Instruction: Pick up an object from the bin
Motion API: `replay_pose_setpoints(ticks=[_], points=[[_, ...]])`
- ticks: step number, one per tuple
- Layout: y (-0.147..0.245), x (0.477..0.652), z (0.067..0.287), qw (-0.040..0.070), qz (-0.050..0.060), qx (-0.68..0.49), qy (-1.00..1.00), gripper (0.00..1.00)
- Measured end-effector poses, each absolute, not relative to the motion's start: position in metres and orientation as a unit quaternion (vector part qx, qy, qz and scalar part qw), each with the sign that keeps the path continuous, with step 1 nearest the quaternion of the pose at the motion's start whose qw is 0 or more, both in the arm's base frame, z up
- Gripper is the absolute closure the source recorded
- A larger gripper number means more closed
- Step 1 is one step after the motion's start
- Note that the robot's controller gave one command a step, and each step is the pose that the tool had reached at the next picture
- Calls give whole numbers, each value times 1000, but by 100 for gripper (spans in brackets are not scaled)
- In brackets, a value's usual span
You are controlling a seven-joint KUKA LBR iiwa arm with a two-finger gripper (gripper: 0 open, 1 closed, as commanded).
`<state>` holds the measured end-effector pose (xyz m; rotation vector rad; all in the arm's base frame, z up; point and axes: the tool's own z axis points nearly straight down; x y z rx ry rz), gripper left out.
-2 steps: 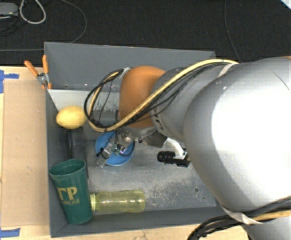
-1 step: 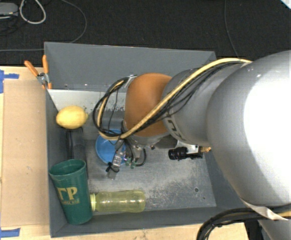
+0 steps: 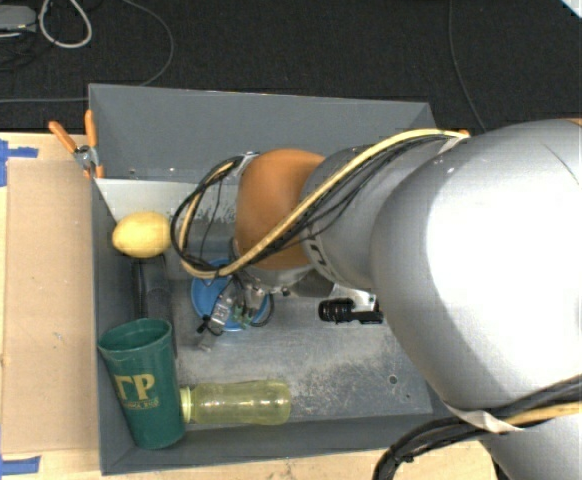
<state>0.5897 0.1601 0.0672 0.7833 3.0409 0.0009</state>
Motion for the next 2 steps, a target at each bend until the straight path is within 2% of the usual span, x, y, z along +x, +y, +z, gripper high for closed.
replay_pose_setpoints(ticks=[1,2], points=[[139,579,71,-2,-1,294,956,0],[167,594,86,1,1,259,966,0]])
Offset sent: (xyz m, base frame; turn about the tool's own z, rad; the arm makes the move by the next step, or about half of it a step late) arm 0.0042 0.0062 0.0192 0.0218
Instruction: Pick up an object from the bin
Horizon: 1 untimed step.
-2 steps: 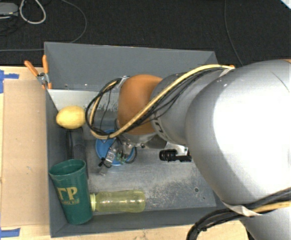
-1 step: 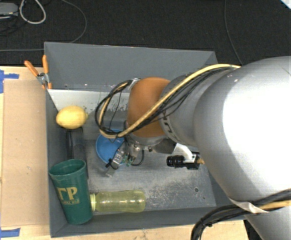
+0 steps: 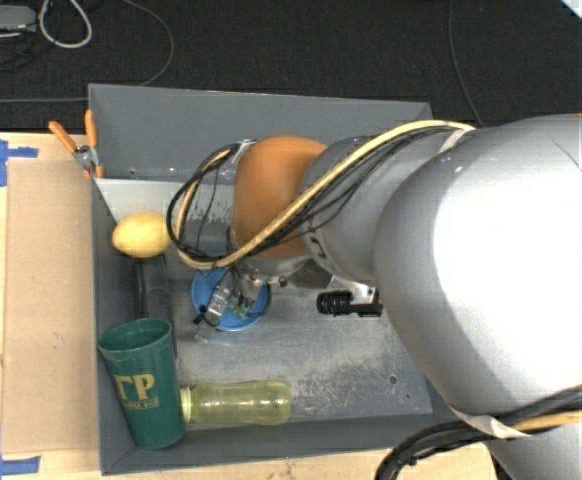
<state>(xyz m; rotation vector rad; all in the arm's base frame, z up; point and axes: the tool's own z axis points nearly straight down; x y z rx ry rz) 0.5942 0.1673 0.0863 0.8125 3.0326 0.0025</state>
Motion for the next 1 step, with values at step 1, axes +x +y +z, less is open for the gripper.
replay_pose_setpoints(ticks=[1], points=[[143,581,69,-4,-2,298,955,0]])
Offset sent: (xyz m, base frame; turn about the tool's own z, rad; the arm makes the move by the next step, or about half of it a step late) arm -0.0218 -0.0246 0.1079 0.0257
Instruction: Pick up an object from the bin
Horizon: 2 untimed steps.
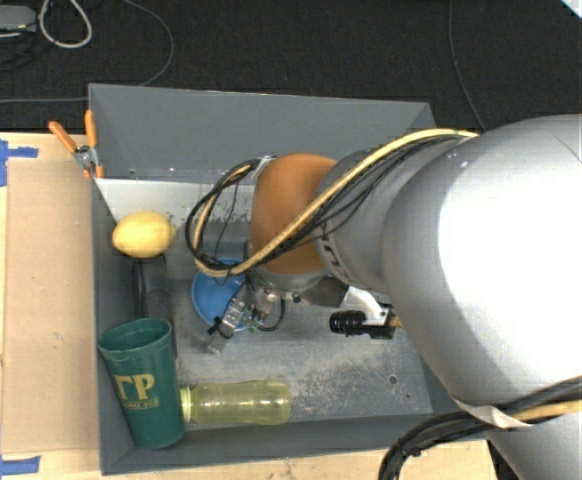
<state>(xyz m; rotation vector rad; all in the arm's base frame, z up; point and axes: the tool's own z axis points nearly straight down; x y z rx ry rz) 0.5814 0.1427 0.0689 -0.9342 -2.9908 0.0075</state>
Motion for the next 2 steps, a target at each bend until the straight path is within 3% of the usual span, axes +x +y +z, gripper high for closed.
replay_pose_setpoints(ticks=[1,2], points=[[142,577,83,8,5,-294,-956,0],[134,579,105,4,2,-251,-968,0]])
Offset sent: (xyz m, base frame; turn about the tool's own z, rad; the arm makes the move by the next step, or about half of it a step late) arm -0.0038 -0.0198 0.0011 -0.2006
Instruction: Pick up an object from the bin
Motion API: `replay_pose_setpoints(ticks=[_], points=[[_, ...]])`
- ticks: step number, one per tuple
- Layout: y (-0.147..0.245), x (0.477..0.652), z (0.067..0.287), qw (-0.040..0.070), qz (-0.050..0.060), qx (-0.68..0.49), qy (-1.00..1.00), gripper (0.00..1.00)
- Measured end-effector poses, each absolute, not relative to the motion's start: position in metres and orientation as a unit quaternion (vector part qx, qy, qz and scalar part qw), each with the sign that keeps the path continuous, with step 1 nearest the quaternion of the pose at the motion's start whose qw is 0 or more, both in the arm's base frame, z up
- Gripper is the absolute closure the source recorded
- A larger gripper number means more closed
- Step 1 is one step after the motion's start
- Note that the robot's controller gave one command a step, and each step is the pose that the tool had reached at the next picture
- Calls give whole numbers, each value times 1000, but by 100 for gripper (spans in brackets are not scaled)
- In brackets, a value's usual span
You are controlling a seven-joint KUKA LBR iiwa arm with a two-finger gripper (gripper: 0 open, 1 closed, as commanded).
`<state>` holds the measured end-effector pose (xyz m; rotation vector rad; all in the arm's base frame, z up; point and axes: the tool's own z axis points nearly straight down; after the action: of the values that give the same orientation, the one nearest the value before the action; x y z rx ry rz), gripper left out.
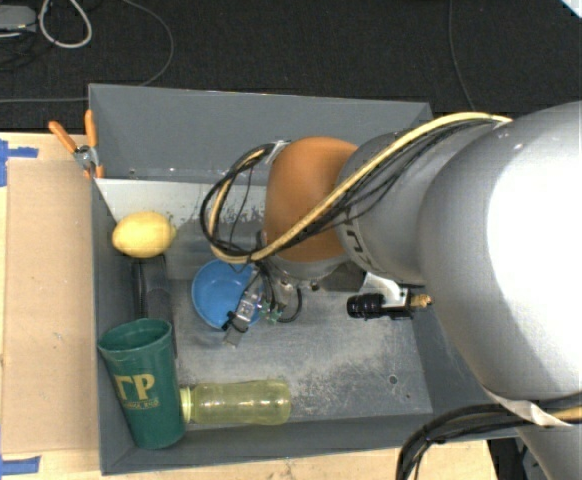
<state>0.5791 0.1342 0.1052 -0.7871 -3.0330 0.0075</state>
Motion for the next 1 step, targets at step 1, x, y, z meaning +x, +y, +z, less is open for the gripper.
replay_pose_setpoints(ticks=[1], points=[[133,575,68,7,4,-309,-951,0]])
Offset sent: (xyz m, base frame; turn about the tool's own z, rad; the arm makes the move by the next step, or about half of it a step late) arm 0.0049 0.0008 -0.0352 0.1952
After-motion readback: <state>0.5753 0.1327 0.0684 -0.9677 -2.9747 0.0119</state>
